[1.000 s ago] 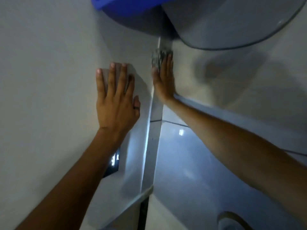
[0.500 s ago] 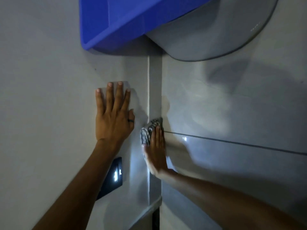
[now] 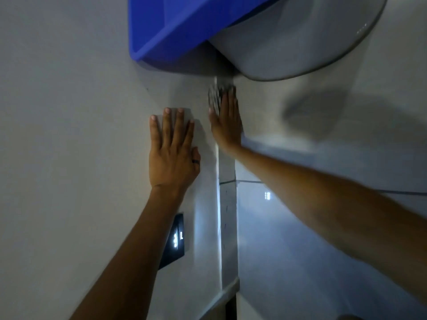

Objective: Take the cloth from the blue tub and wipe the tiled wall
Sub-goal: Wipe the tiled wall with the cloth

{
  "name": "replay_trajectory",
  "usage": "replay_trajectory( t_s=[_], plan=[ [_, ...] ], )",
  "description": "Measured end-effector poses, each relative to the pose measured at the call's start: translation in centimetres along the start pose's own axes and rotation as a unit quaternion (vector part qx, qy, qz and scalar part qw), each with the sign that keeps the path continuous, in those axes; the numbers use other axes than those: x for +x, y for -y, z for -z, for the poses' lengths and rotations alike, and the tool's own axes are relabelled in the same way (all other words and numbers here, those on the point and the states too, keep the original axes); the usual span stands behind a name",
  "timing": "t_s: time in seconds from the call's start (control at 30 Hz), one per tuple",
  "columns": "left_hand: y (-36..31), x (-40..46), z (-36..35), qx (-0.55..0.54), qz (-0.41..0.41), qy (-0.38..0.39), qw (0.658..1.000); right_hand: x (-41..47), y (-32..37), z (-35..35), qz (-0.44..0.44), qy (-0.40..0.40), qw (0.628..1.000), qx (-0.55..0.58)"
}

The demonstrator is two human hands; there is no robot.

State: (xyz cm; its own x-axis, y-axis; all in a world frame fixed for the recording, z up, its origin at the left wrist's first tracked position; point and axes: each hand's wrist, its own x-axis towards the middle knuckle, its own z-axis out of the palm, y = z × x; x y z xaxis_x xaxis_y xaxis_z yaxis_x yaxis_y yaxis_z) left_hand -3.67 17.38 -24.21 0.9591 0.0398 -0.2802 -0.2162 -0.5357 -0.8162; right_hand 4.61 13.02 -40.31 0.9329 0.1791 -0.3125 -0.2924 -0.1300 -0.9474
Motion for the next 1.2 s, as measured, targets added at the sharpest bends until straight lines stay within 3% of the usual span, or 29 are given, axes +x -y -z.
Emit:
replay_trajectory(
  t_s=[0.17, 0.23, 0.37, 0.53, 0.73, 0.97, 1.07, 1.2],
  plan=[
    [0.1, -0.3, -0.1, -0.006, 0.001, 0.022, 1.000, -18.6, -6.2, -3.4, -0.019, 0.072, 0.997, 0.028],
    [0.1, -0.3, -0.2, 0.001, -0.005, 0.026, 1.000, -17.6, -6.4, -3.7, -0.025, 0.067, 0.997, 0.034],
    [0.0, -0.4, -0.2, -0.008, -0.004, 0.012, 1.000, -6.6, -3.2, -1.9, -0.016, 0.028, 0.999, 0.015],
    [0.1, -1.8, 0.3, -0.024, 0.023, -0.003, 0.999, 1.3, 1.2, -0.5, -0.082, 0.010, 0.996, 0.046],
    [-0.6, -9.1, 1.5, -0.081, 0.118, 0.012, 0.990, -10.2, -2.7, -2.4, -0.049, -0.013, 0.998, 0.048],
    [-0.7, -20.5, 0.5, -0.077, 0.131, -0.013, 0.988, -33.3, -11.2, -5.3, -0.051, 0.164, 0.984, 0.042],
    [-1.4, -23.7, -0.2, -0.046, 0.140, -0.015, 0.989, -33.6, -11.2, -5.2, -0.054, 0.165, 0.984, 0.023],
    [-1.9, -25.4, -1.2, -0.001, 0.146, -0.014, 0.989, -27.1, -8.4, -4.2, -0.054, 0.130, 0.990, 0.033]
  ],
)
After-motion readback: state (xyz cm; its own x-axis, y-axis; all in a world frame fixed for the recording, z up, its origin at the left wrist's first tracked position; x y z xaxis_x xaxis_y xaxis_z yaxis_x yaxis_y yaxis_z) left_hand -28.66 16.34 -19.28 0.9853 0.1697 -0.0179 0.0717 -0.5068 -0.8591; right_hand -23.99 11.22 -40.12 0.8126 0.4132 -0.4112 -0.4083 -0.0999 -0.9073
